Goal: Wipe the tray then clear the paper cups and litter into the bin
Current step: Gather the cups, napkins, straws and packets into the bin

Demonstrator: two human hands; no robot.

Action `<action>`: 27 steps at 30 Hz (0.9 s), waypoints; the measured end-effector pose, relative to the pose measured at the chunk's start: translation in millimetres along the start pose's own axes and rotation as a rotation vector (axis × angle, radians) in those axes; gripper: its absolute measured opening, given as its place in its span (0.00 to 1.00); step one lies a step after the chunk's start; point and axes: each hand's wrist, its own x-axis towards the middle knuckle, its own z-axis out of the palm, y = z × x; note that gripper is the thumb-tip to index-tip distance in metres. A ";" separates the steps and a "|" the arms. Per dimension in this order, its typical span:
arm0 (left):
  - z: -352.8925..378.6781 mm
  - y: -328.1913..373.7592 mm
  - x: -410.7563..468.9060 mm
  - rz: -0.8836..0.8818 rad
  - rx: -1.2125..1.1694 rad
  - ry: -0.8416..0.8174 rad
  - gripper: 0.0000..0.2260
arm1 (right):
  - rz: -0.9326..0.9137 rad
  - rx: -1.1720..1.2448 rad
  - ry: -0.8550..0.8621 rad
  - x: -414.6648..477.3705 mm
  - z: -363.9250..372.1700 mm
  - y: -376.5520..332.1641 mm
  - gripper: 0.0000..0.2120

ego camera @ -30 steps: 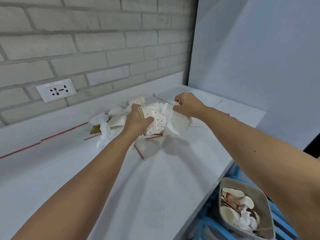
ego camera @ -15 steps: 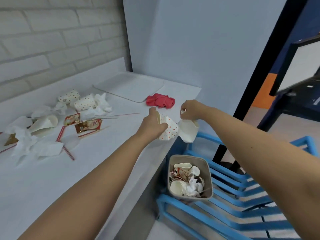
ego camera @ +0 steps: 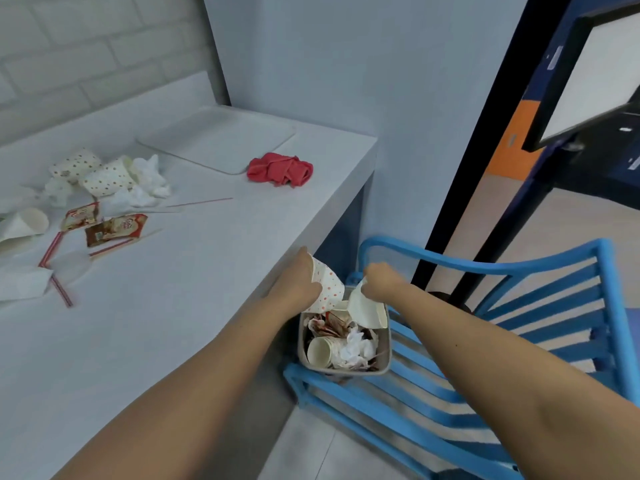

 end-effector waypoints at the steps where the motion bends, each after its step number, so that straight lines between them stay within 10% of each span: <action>1: 4.4 -0.9 0.4 -0.002 0.015 -0.002 0.29 | -0.002 -0.020 -0.035 0.1 7.9 3.0 0.13; 6: 31.1 -2.3 11.3 -0.066 0.058 -0.074 0.22 | -0.007 -0.027 -0.116 6.3 19.4 16.4 0.16; 11: 50.0 3.4 19.2 -0.024 0.050 -0.131 0.11 | -0.274 0.453 -0.135 6.8 -6.0 14.8 0.28; 18: 57.3 14.6 30.2 0.006 -0.110 -0.027 0.13 | -0.491 0.386 -0.059 13.1 -9.2 16.7 0.22; 27: 60.0 6.4 35.1 0.032 -0.120 0.142 0.18 | -0.295 0.102 0.015 28.4 24.2 32.9 0.17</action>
